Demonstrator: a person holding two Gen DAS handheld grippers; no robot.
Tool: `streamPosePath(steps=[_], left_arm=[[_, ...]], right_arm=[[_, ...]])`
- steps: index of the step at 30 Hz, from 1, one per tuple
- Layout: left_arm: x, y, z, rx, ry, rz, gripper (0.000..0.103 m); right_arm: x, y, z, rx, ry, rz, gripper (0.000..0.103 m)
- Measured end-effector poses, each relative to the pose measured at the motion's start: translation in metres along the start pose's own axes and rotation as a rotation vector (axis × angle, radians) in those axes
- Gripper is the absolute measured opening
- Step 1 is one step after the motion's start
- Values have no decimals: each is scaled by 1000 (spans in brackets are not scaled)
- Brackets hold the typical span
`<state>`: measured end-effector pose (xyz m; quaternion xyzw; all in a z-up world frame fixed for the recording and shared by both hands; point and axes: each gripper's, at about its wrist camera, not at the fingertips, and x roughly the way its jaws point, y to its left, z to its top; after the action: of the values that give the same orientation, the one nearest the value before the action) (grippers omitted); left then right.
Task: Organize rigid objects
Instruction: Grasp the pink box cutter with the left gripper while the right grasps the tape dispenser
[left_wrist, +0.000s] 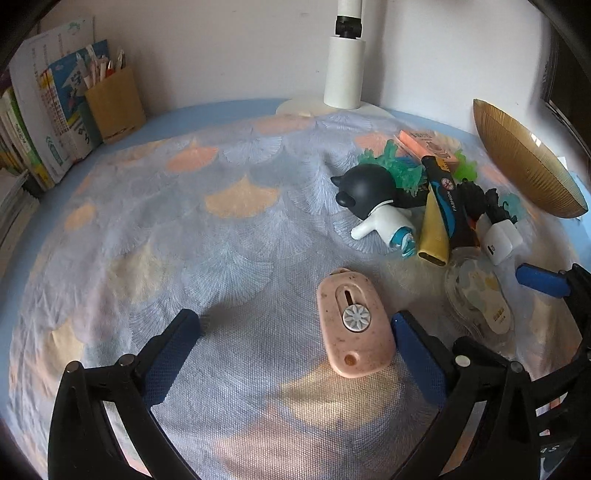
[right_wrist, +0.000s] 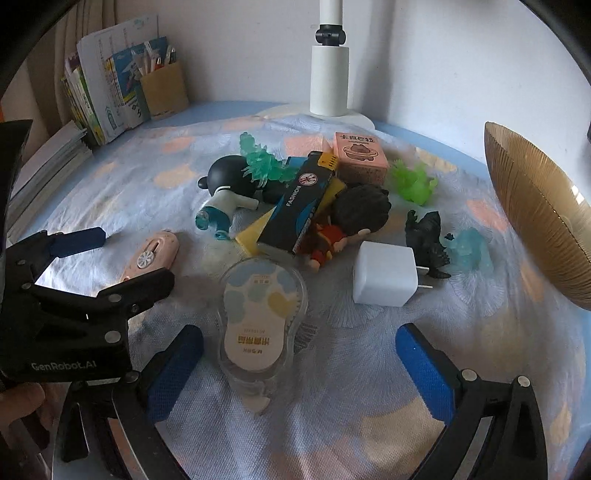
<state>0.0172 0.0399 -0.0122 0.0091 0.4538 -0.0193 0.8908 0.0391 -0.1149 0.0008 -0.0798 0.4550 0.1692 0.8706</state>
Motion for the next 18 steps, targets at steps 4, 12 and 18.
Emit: streamPosePath(steps=[4,12,18], left_arm=[[1,1,0,-2,0,2,103],[7,0,13,-27,2,21,103],[-1,-2,16,-10,-38,0,59]], right_arm=[[0,0,1,0,-4,3,103],[-14,7,0,-2,-61,-3,46],[-15,3,1,11,-68,45,46]])
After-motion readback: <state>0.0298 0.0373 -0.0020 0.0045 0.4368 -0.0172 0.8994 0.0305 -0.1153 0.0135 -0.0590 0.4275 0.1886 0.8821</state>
